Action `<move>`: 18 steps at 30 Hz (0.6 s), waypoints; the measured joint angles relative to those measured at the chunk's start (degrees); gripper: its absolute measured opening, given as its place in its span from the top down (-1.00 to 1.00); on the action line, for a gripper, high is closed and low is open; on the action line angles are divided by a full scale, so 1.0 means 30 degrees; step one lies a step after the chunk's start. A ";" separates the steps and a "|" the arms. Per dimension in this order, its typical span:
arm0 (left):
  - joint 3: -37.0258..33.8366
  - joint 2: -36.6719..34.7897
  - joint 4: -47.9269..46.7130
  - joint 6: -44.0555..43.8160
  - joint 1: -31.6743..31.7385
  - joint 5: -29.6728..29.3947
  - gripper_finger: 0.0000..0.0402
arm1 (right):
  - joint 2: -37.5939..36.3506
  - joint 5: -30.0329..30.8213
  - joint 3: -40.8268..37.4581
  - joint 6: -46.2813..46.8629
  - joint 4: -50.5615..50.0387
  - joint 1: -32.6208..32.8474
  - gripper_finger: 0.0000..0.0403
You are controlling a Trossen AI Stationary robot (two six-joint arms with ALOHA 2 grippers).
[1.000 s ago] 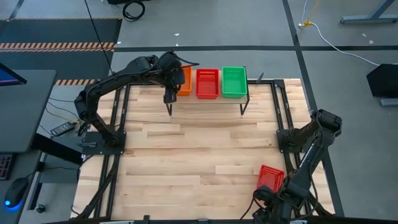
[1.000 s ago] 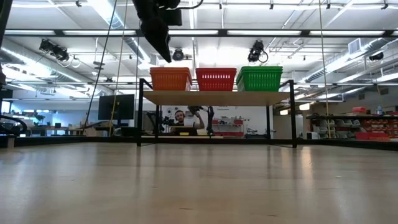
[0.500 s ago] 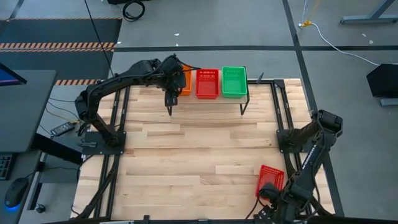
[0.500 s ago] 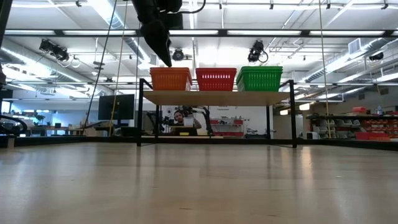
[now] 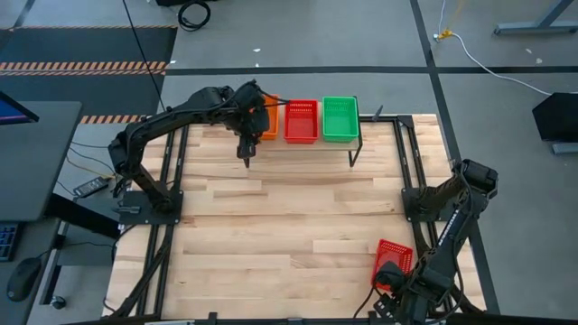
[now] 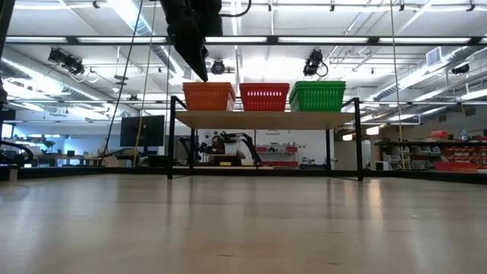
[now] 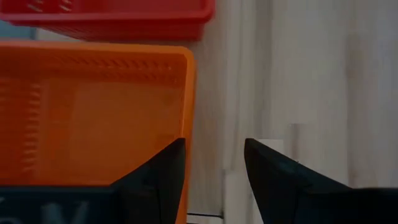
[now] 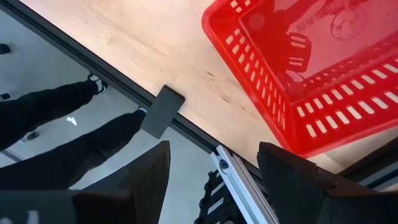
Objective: Stack baskets on shelf by color
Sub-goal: Stack the orange bin on top of the other orange bin on the shelf
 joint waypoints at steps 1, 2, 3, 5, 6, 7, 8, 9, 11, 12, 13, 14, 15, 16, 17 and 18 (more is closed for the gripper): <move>0.0000 0.0000 -0.0164 0.0007 0.0000 0.0316 0.14 | -0.0001 0.0003 0.0000 0.0000 -0.0038 0.0000 -0.22; 0.0000 0.0016 -0.0287 0.0042 0.0000 0.0486 0.14 | 0.0003 0.0039 0.0000 0.0000 -0.0068 0.0000 -0.22; 0.0000 0.0057 -0.0261 0.0044 -0.0073 0.0486 0.14 | 0.0000 0.0114 0.0000 0.0004 -0.0069 0.0000 -0.22; 0.0000 0.0092 -0.0213 0.0056 -0.0083 0.0221 0.14 | 0.0003 0.0196 0.0000 0.0028 -0.0046 -0.0039 -0.22; 0.0000 0.0095 -0.0149 0.0075 -0.0073 0.0012 0.14 | -0.0004 0.0197 0.0000 0.0034 0.0003 -0.0086 -0.22; 0.0000 0.0095 -0.0018 0.0125 -0.0073 -0.0129 0.14 | 0.0000 0.0204 0.0000 0.0036 0.0063 -0.0108 -0.22; 0.0000 0.0095 0.0169 0.0142 -0.0062 -0.0211 0.14 | -0.0002 0.0211 0.0000 0.0036 0.0061 -0.0120 -0.22; 0.0003 0.0095 0.0322 0.0135 -0.0049 -0.0349 0.14 | -0.0004 0.0219 0.0000 0.0046 0.0063 -0.0136 -0.22; 0.0007 0.0095 0.0434 0.0147 -0.0051 -0.0718 0.14 | -0.0004 0.0211 0.0000 0.0067 0.0089 -0.0146 -0.22; 0.0007 0.0102 0.0448 0.0160 -0.0051 -0.1175 0.14 | 0.0003 0.0211 0.0000 0.0102 0.0138 -0.0146 -0.22; 0.0007 0.0109 0.0462 0.0160 -0.0051 -0.1592 0.14 | -0.0004 0.0217 0.0000 0.0223 0.0225 -0.0146 -0.22; 0.0007 0.0117 0.0463 0.0166 -0.0063 -0.1942 0.14 | -0.0004 0.0219 0.0000 0.0314 0.0308 -0.0146 -0.22; 0.0007 0.0117 0.0462 0.0168 -0.0066 -0.2168 0.14 | -0.0004 0.0219 0.0000 0.0350 0.0376 -0.0146 -0.22; 0.0007 0.0117 0.0462 0.0168 -0.0066 -0.2344 0.14 | -0.0004 0.0215 0.0000 0.0350 0.0460 -0.0146 -0.22; 0.0007 0.0117 0.0460 0.0168 -0.0066 -0.2506 0.14 | -0.0004 0.0215 0.0000 0.0357 0.0543 -0.0146 -0.22; 0.0007 0.0117 0.0462 0.0177 -0.0066 -0.2708 0.14 | -0.0004 0.0214 0.0000 0.0357 0.0571 -0.0146 -0.22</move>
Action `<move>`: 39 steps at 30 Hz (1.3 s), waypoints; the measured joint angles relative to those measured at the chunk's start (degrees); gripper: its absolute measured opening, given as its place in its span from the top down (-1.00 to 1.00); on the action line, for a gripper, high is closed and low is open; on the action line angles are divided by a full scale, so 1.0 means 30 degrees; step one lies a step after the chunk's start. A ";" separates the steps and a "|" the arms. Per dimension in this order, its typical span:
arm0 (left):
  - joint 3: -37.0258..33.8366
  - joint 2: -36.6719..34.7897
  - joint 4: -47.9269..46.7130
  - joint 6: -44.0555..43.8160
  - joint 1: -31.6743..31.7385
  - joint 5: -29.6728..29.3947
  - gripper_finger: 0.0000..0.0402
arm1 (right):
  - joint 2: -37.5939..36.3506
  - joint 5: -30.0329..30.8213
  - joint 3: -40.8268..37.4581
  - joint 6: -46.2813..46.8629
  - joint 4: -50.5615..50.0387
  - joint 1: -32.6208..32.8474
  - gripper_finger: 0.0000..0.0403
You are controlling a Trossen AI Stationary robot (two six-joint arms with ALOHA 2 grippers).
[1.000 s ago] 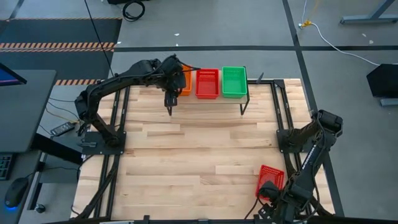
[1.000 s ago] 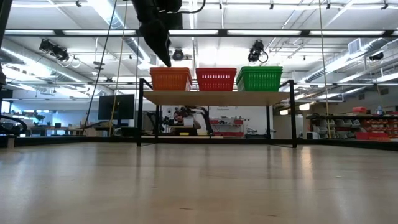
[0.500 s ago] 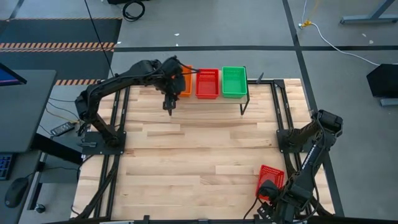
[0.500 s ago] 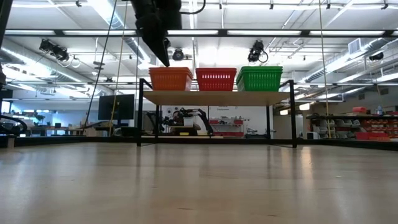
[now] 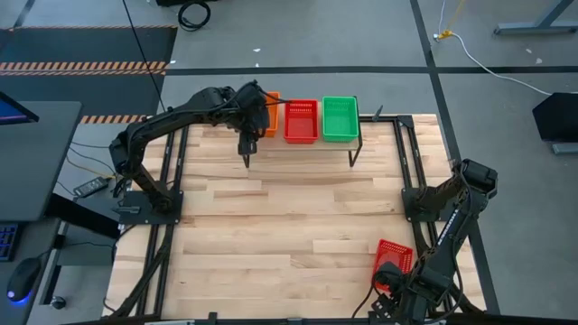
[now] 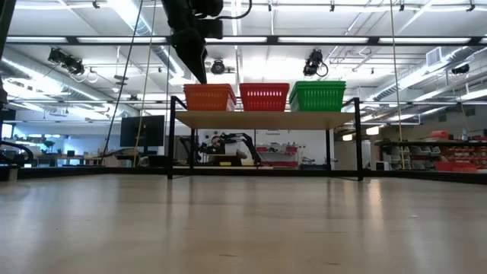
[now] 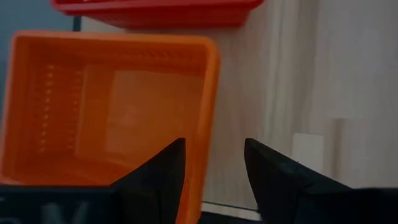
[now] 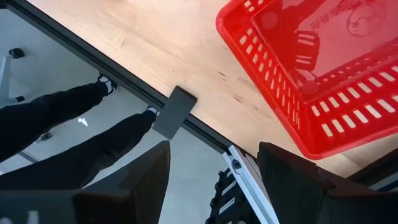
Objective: Stack baskets on shelf by color
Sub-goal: Stack the orange bin on top of the other orange bin on the shelf
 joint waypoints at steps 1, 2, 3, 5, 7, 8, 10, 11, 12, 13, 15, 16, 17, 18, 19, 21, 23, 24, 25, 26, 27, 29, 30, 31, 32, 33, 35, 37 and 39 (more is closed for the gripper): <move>0.0002 -0.0007 0.0006 0.0020 -0.0038 -0.0174 0.14 | 0.0000 0.0004 0.0000 0.0000 0.0007 0.0000 -0.22; 0.0034 -0.0007 -0.0015 0.0016 -0.0082 -0.0231 0.14 | 0.0000 0.0004 0.0000 0.0006 0.0040 0.0000 -0.22; 0.0103 -0.0007 -0.0015 0.0019 -0.0117 -0.0249 0.14 | 0.0000 0.0003 0.0000 0.0003 0.0099 0.0000 -0.22; 0.0292 -0.0022 0.0049 0.0114 -0.0256 -0.0234 0.14 | 0.0000 -0.0002 0.0000 0.0000 0.0171 0.0000 -0.22; 0.0313 -0.0066 0.0161 0.0781 -0.0291 -0.0224 0.14 | 0.0000 0.0004 0.0000 0.0004 0.0169 0.0000 -0.22; 0.0308 -0.0062 0.0153 0.1202 -0.0278 -0.0204 0.14 | 0.0000 0.0002 0.0000 0.0000 0.0166 0.0000 -0.22; 0.0069 0.0063 0.0616 0.1887 -0.0127 -0.0188 0.14 | 0.0000 0.0004 0.0000 0.0001 0.0166 0.0000 -0.22; -0.0080 0.0116 0.0706 0.1942 -0.0005 -0.0190 0.14 | 0.0000 -0.0003 0.0000 0.0000 0.0172 0.0000 -0.22; -0.0294 0.0146 0.0713 0.1952 0.0081 -0.0179 0.14 | 0.0000 0.0004 0.0000 0.0014 0.0172 0.0000 -0.22; -0.0499 0.0146 0.0808 0.1954 0.0149 -0.0183 0.14 | 0.0000 0.0004 0.0000 0.0063 0.0178 0.0000 -0.22; -0.0925 0.0138 0.1384 0.1963 0.0168 -0.0218 0.14 | 0.0000 0.0154 0.0000 0.0068 0.0179 0.0000 -0.22; -0.1169 0.0138 0.1419 0.1916 0.0159 -0.0204 0.14 | 0.0000 0.0284 0.0000 0.0071 0.0190 0.0000 -0.22; -0.1417 0.0138 0.1377 0.1878 0.0182 -0.0158 0.14 | 0.0000 0.0398 0.0000 0.0062 0.0188 -0.0023 -0.22; -0.1694 0.0138 0.1421 0.1825 0.0237 -0.0139 0.14 | 0.0000 0.0434 0.0000 0.0051 0.0179 -0.0054 -0.22; -0.1966 0.0138 0.1455 0.1737 0.0240 -0.0118 0.14 | 0.0000 0.0434 0.0000 0.0051 0.0185 -0.0089 -0.22; -0.2540 0.0138 0.1424 0.1459 0.0179 -0.0114 0.14 | 0.0000 0.0508 0.0000 0.0043 0.0183 -0.0095 -0.22; -0.2890 0.0138 0.1193 0.1296 0.0021 -0.0127 0.14 | 0.0000 0.0507 0.0000 0.0030 0.0179 -0.0087 -0.22; -0.2907 0.0138 0.1137 0.1126 -0.0080 -0.0131 0.14 | 0.0000 0.0504 0.0000 -0.0010 0.0179 -0.0095 -0.22; -0.2907 0.0138 0.1144 0.0985 -0.0190 -0.0099 0.14 | 0.0000 0.0503 0.0000 -0.0074 0.0175 -0.0091 -0.22; -0.2907 0.0118 0.1151 0.0938 -0.0303 -0.0068 0.14 | 0.0000 0.0507 0.0000 -0.0145 0.0164 -0.0095 -0.22; -0.2901 0.0109 0.1151 0.0888 -0.0435 -0.0060 0.14 | 0.0000 0.0514 0.0000 -0.0272 0.0162 -0.0095 -0.22; -0.2754 0.0109 0.1185 0.0793 -0.0669 0.0000 0.14 | 0.0000 0.0507 0.0000 -0.0444 0.0090 -0.0094 -0.22; -0.2620 0.0109 0.1188 0.0672 -0.0775 -0.0011 0.14 | 0.0000 0.0507 0.0000 -0.0452 0.0062 -0.0091 -0.22; -0.2484 0.0099 0.1245 0.0538 -0.0880 -0.0019 0.14 | 0.0000 0.0507 0.0000 -0.0452 0.0040 -0.0088 -0.22; -0.2386 0.0092 0.1322 0.0483 -0.0973 -0.0026 0.14 | 0.0000 0.0507 0.0000 -0.0459 0.0019 -0.0095 -0.22; -0.2300 0.0087 0.1372 0.0457 -0.1041 -0.0030 0.14 | 0.0000 0.0551 0.0000 -0.0466 0.0005 -0.0095 -0.22; -0.2214 0.0087 0.1511 0.0464 -0.1160 -0.0038 0.14 | 0.0000 0.0706 0.0000 -0.0488 0.0010 -0.0095 -0.22; -0.2200 0.0087 0.1530 0.0450 -0.1195 -0.0059 0.14 | 0.0000 0.0791 0.0000 -0.0495 0.0011 -0.0095 -0.22; -0.2200 0.0087 0.1406 0.0442 -0.1180 -0.0049 0.14 | 0.0000 0.0806 0.0000 -0.0495 0.0011 -0.0095 -0.22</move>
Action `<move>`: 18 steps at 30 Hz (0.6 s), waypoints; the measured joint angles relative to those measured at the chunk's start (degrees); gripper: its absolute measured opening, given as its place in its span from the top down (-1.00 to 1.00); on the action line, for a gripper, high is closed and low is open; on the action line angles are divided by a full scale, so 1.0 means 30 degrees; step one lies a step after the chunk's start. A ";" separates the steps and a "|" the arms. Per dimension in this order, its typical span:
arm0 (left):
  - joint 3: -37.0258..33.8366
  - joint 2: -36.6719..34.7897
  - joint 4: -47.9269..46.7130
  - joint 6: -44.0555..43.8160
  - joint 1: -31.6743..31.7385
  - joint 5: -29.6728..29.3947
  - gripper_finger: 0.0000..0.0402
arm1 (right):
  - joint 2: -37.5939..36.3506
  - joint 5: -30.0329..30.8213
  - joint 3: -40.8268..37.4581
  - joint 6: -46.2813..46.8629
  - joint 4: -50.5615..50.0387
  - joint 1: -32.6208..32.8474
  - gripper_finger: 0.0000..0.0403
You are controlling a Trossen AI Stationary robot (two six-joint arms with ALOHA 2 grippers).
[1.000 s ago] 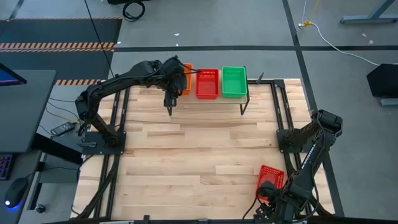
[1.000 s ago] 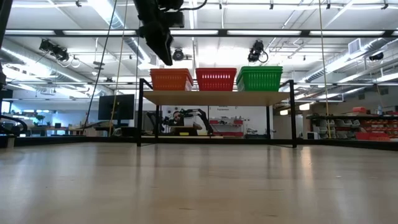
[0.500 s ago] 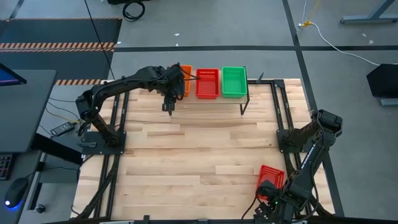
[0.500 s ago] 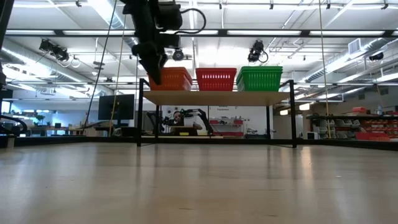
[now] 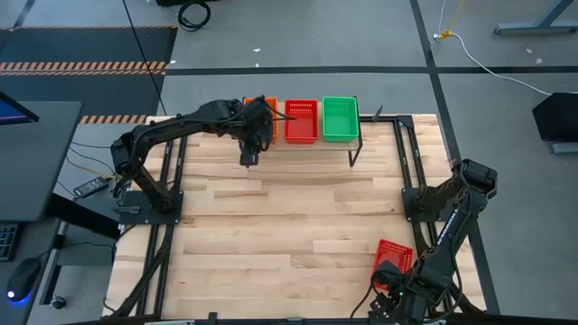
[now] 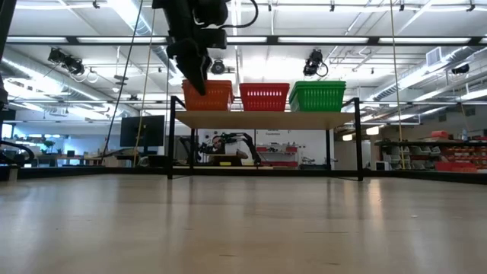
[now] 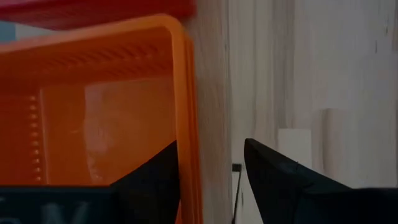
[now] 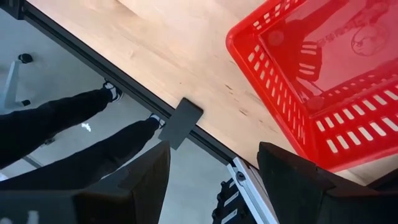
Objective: Stack baskets on shelf by color
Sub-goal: Stack the orange bin on top of the other orange bin on the shelf, then stack the red bin on top of the other red bin on the shelf
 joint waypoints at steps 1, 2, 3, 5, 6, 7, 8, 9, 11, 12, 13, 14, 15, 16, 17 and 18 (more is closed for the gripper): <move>0.0000 0.0000 -0.0065 0.0000 0.0007 -0.0013 0.14 | 0.0000 0.0000 0.0000 0.0002 0.0007 0.0000 -0.22; 0.0000 0.0000 -0.0069 0.0000 0.0007 -0.0017 0.14 | 0.0000 -0.0006 0.0000 0.0015 0.0007 0.0003 -0.22; 0.0000 0.0000 -0.0076 0.0000 0.0007 -0.0021 0.14 | 0.0000 -0.0007 0.0000 0.0007 0.0007 0.0000 -0.22; 0.0000 -0.0072 -0.0132 -0.0067 0.0015 -0.0032 0.14 | 0.0000 -0.0001 0.0000 -0.0007 -0.0025 0.0000 -0.22; 0.0002 -0.0133 -0.0158 -0.0090 0.0015 -0.0079 0.14 | 0.0000 -0.0007 0.0000 -0.0007 -0.0107 0.0013 -0.22; 0.0061 -0.0168 -0.0186 -0.0119 -0.0007 -0.0206 0.14 | 0.0000 0.0000 0.0000 -0.0007 -0.0232 0.0045 -0.22; 0.0248 -0.0168 -0.0411 -0.0131 -0.0007 -0.0261 0.14 | 0.0000 0.0000 0.0000 -0.0013 -0.0334 0.0082 -0.22; 0.0486 -0.0161 -0.0736 -0.0138 -0.0007 -0.0265 0.14 | 0.0000 0.0000 0.0000 -0.0036 -0.0415 0.0112 -0.22; 0.1100 -0.0165 -0.1221 -0.0136 -0.0010 -0.0277 0.14 | -0.0007 0.0124 0.0000 -0.0357 -0.0559 0.0128 -0.22; 0.1427 -0.0175 -0.1315 -0.0138 -0.0007 -0.0294 0.14 | -0.0007 0.0197 0.0000 -0.0539 -0.0750 0.0146 -0.22; 0.1777 -0.0172 -0.1485 -0.0141 -0.0007 -0.0316 0.14 | -0.0007 0.0261 0.0000 -0.0728 -0.1084 0.0146 -0.22; 0.2182 -0.0168 -0.1719 -0.0181 -0.0007 -0.0316 0.14 | -0.0007 0.0338 0.0000 -0.0893 -0.1444 0.0146 -0.22; 0.2622 -0.0168 -0.1860 -0.0342 -0.0007 -0.0323 0.14 | -0.0007 0.0464 0.0000 -0.1016 -0.1847 0.0146 -0.22; 0.3099 -0.0168 -0.1894 -0.0495 -0.0007 -0.0316 0.14 | -0.0007 0.0580 0.0000 -0.1129 -0.2258 0.0146 -0.22; 0.3537 -0.0174 -0.2004 -0.0614 -0.0007 -0.0316 0.14 | -0.0007 0.0685 0.0000 -0.1278 -0.2602 0.0149 -0.22; 0.3952 -0.0175 -0.2226 -0.0707 -0.0049 -0.0311 0.14 | -0.0007 0.0824 0.0000 -0.1484 -0.2810 0.0146 -0.22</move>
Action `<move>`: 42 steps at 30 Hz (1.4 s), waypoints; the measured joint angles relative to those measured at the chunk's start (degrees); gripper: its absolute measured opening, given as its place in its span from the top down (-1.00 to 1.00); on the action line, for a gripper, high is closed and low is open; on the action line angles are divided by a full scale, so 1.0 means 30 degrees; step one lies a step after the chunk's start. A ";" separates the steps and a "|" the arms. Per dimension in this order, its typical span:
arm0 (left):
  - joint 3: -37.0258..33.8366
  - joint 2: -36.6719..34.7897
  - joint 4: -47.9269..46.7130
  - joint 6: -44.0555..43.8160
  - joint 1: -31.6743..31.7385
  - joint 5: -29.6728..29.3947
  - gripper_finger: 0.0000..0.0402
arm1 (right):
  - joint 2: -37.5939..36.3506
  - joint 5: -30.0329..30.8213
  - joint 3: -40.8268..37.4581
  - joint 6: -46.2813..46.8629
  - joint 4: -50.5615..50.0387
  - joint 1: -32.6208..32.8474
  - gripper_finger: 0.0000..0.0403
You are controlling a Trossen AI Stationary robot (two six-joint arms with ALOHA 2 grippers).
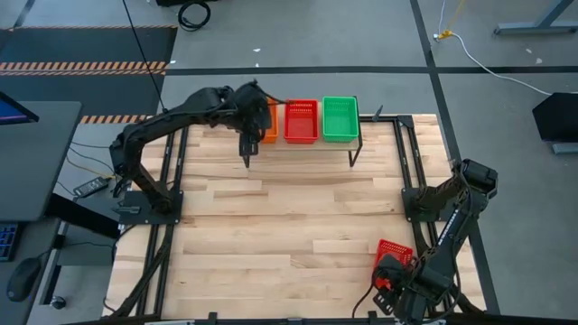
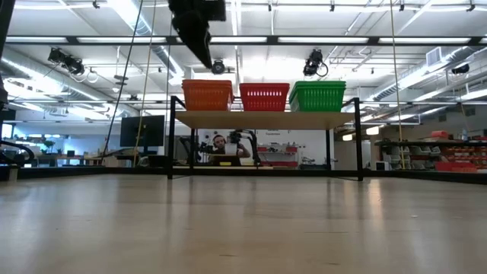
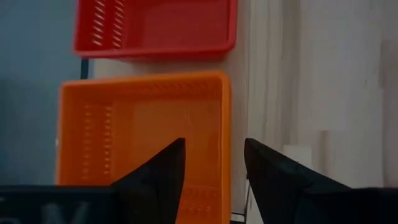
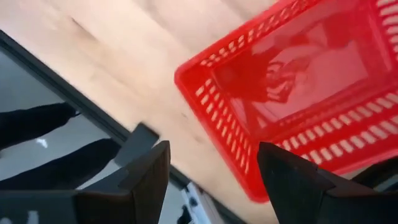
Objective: Stack baskets on shelf by color
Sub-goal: Stack the red bin on top of the other red bin on the shelf
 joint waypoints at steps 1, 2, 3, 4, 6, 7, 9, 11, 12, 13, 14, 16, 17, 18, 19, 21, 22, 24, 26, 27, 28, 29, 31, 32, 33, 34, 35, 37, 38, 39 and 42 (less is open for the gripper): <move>0.0414 0.0000 -0.0266 -0.0163 -0.0065 -0.0002 0.14 | 0.0000 0.0210 0.0000 -0.0166 -0.0061 0.0000 -0.22; 0.0856 0.0007 -0.0451 -0.0277 -0.0122 -0.0002 0.14 | 0.0001 0.0427 0.0000 -0.0400 -0.0052 0.0000 -0.22; 0.1302 0.0007 -0.0566 -0.0341 -0.0224 -0.0008 0.14 | 0.0054 0.0630 0.0000 -0.0627 -0.0026 0.0000 -0.22; 0.1751 0.0007 -0.0718 -0.0401 -0.0362 -0.0008 0.14 | 0.0153 0.0721 0.0000 -0.0977 0.0085 0.0000 -0.22; 0.2597 0.0007 -0.1105 -0.0883 -0.0697 0.0009 0.14 | 0.0554 0.0639 0.0000 -0.1735 0.0564 0.0000 -0.22; 0.3019 0.0007 -0.1120 -0.1152 -0.0911 0.0181 0.14 | 0.0802 0.0409 0.0000 -0.2232 0.0883 0.0000 -0.22; 0.3913 0.0007 -0.1086 -0.1650 -0.1394 0.0779 0.14 | 0.1345 -0.0165 0.0000 -0.3206 0.1342 0.0000 -0.22; 0.4812 0.0007 -0.0979 -0.2218 -0.2033 0.1032 0.14 | 0.1900 -0.0692 0.0000 -0.3731 0.1411 0.0000 -0.22; 0.5237 0.0007 -0.0912 -0.2386 -0.2360 0.1063 0.14 | 0.2155 -0.0902 0.0000 -0.3920 0.1354 0.0000 -0.22; 0.5609 0.0007 -0.0809 -0.2547 -0.2721 0.1080 0.14 | 0.2398 -0.1015 0.0000 -0.3991 0.1308 0.0000 -0.22; 0.5993 0.0007 -0.0768 -0.2811 -0.3078 0.1073 0.14 | 0.2616 -0.1063 0.0000 -0.4031 0.1288 0.0000 -0.22; 0.6740 0.0007 -0.0763 -0.3293 -0.3737 0.1069 0.14 | 0.3111 -0.1282 0.0000 -0.4045 0.1370 0.0006 -0.22; 0.7071 0.0007 -0.0754 -0.3545 -0.4061 0.1061 0.14 | 0.3342 -0.1484 0.0000 -0.4069 0.1455 0.0018 -0.21; 0.7396 0.0007 -0.0758 -0.3900 -0.4330 0.1061 0.14 | 0.3563 -0.1781 0.0000 -0.4277 0.1630 0.0022 -0.20; 0.7698 0.0007 -0.0761 -0.4272 -0.4603 0.1037 0.14 | 0.3806 -0.2049 0.0000 -0.4558 0.1862 0.0032 -0.17; 0.8267 0.0015 -0.0749 -0.4967 -0.5121 0.1005 0.14 | 0.4265 -0.2672 0.0007 -0.4989 0.2180 0.0034 -0.08; 0.8503 0.0015 -0.0724 -0.5341 -0.5347 0.1007 0.14 | 0.4503 -0.2988 0.0007 -0.5042 0.2154 0.0022 -0.01; 0.8937 0.0015 -0.0753 -0.5869 -0.5794 0.1007 0.14 | 0.4851 -0.3424 0.0007 -0.5130 0.2088 0.0029 0.16; 0.9292 0.0015 -0.0768 -0.6380 -0.6225 0.0828 0.14 | 0.5003 -0.3557 0.0007 -0.5635 0.2086 -0.0033 0.36; 0.9475 0.0015 -0.0781 -0.6650 -0.6449 0.0631 0.14 | 0.5013 -0.3546 0.0007 -0.5998 0.2037 -0.0085 0.47; 0.9638 0.0015 -0.0802 -0.6862 -0.6660 0.0456 0.14 | 0.5013 -0.3469 0.0007 -0.6414 0.1971 -0.0185 0.59; 0.9799 0.0015 -0.0858 -0.7040 -0.6866 0.0319 0.14 | 0.4978 -0.3334 0.0007 -0.6860 0.1868 -0.0327 0.71; 1.0090 0.0015 -0.0891 -0.7454 -0.7236 0.0122 0.14 | 0.4753 -0.3225 0.0007 -0.7916 0.1303 -0.0733 0.91; 1.0231 0.0015 -0.0884 -0.7690 -0.7432 0.0026 0.14 | 0.4574 -0.3077 0.0007 -0.8605 0.1001 -0.0953 0.94; 1.0353 0.0015 -0.0870 -0.7843 -0.7599 -0.0106 0.14 | 0.4396 -0.2793 0.0017 -0.9241 0.0777 -0.1223 0.94; 1.0436 0.0015 -0.0809 -0.8009 -0.7759 -0.0280 0.14 | 0.4257 -0.2540 0.0036 -0.9772 0.0397 -0.1540 0.93; 1.0465 0.0015 -0.0655 -0.8302 -0.7947 -0.0549 0.14 | 0.4024 -0.2122 0.0031 -1.0312 -0.0336 -0.1863 0.92; 1.0466 0.0020 -0.0199 -0.8754 -0.8298 -0.1061 0.14 | 0.3163 -0.1110 0.0001 -1.1714 -0.1671 -0.2700 0.94; 1.0466 0.0022 0.0033 -0.8894 -0.8463 -0.1208 0.14 | 0.2662 -0.0491 0.0110 -1.2439 -0.2147 -0.3155 0.96; 1.0466 0.0022 0.0331 -0.9019 -0.8635 -0.1286 0.14 | 0.2163 0.0155 0.0210 -1.3209 -0.2592 -0.3654 0.97; 1.0466 0.0022 0.0956 -0.9386 -0.9056 -0.1310 0.14 | 0.0601 0.2194 0.0686 -1.5156 -0.4386 -0.5401 0.96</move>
